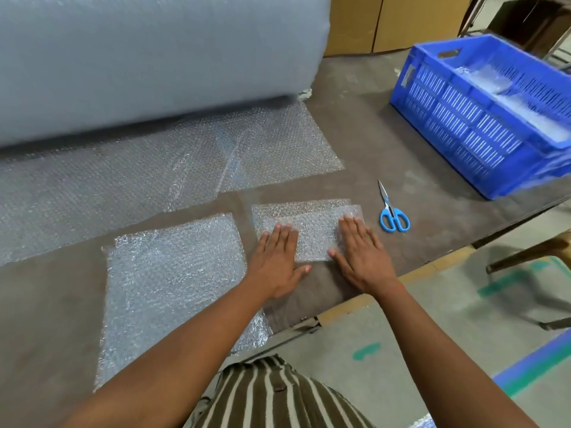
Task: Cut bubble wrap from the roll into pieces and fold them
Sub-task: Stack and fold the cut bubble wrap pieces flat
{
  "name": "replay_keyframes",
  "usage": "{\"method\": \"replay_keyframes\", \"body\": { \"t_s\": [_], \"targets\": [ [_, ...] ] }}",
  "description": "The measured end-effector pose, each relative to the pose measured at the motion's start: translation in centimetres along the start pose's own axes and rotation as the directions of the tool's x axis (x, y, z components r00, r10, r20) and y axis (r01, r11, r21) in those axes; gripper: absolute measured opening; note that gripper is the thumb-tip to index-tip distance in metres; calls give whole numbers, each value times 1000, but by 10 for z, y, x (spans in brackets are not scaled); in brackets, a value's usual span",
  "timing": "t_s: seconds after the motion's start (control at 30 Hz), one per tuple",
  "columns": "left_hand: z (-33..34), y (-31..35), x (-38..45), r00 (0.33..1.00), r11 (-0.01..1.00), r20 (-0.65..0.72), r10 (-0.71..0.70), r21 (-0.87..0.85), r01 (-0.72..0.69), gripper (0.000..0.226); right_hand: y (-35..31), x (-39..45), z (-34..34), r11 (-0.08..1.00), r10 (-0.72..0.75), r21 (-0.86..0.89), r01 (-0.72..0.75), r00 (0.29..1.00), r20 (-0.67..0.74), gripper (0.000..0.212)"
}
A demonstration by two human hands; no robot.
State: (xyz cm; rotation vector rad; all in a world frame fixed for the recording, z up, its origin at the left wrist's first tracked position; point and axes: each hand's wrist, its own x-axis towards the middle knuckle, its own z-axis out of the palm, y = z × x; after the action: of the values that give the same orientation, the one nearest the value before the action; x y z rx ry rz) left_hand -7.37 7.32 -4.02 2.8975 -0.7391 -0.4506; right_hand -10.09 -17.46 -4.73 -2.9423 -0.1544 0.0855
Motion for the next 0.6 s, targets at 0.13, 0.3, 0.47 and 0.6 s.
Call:
{"method": "replay_keyframes", "body": {
  "t_s": [0.13,0.3,0.47,0.6],
  "targets": [
    [18,-5,-3,999,998,-32,-4,65,6,96,7,-1,13,1000,0,-19,0,999,35,99],
    [13,-4,-8,996,1000,-87,-10,25,12,97,2,-1,6,999,23,-34,-21,999,40,94],
    [-12,-23,-37,978,996,-205,-29,-84,12,89,-37,2,-11,992,-19,123,27,998,-67,86],
    [-13,-68,-79,969,987,-230,-95,-150,61,90,-90,-12,-7,875,-279,368,316,948,-150,55]
  ]
}}
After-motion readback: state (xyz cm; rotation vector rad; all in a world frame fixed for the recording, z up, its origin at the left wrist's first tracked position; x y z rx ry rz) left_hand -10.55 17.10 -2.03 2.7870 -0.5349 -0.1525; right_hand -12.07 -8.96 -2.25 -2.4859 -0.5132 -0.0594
